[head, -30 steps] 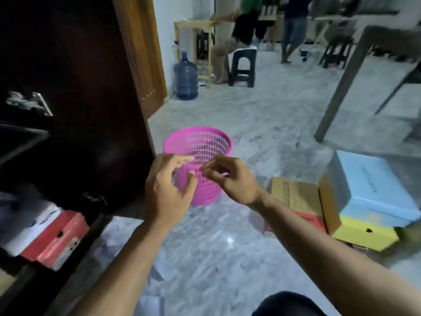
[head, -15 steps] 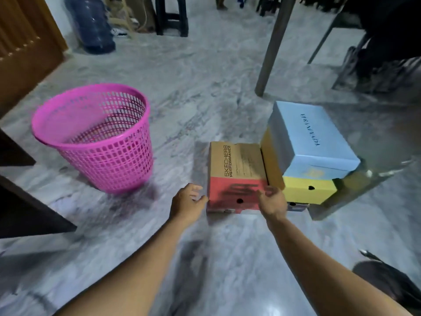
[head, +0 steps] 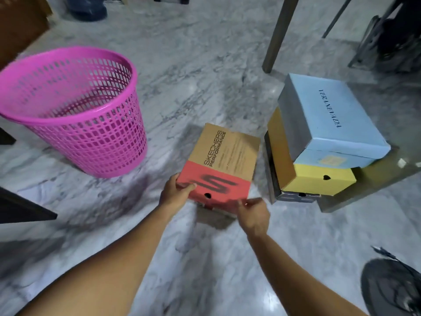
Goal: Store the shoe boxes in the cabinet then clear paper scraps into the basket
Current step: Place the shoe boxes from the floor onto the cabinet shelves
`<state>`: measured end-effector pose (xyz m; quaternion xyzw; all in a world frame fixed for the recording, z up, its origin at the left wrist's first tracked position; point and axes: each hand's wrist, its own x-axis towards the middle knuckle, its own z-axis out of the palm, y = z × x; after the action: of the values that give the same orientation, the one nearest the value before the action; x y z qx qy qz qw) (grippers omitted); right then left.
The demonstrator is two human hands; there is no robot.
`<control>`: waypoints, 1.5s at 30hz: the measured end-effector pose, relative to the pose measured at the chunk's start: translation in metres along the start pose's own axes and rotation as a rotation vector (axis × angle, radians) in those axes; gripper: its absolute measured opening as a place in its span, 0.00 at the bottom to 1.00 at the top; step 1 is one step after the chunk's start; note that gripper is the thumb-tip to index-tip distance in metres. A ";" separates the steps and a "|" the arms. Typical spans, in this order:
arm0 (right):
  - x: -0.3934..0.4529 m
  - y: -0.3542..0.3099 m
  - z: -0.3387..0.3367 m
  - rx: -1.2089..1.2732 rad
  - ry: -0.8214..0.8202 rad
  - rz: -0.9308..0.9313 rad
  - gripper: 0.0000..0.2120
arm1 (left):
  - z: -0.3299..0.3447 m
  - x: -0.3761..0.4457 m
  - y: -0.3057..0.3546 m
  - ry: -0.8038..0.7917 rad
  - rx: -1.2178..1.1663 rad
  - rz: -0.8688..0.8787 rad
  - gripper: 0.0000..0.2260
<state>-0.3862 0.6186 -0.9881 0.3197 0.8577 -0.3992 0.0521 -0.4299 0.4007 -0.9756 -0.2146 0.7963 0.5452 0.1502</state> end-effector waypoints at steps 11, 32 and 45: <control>-0.001 -0.050 0.020 0.144 -0.037 -0.126 0.30 | -0.075 -0.032 -0.073 0.407 -0.201 -0.335 0.37; -0.101 -0.075 -0.046 0.616 -0.601 -0.090 0.21 | -0.132 -0.169 -0.054 0.337 -0.736 -0.174 0.21; -0.254 -0.122 -0.071 0.615 -1.059 -0.350 0.34 | -0.269 -0.346 -0.067 0.704 -0.575 0.369 0.25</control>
<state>-0.2457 0.4829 -0.7737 -0.0656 0.6016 -0.7338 0.3087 -0.0985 0.1907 -0.7689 -0.2739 0.6408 0.6548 -0.2926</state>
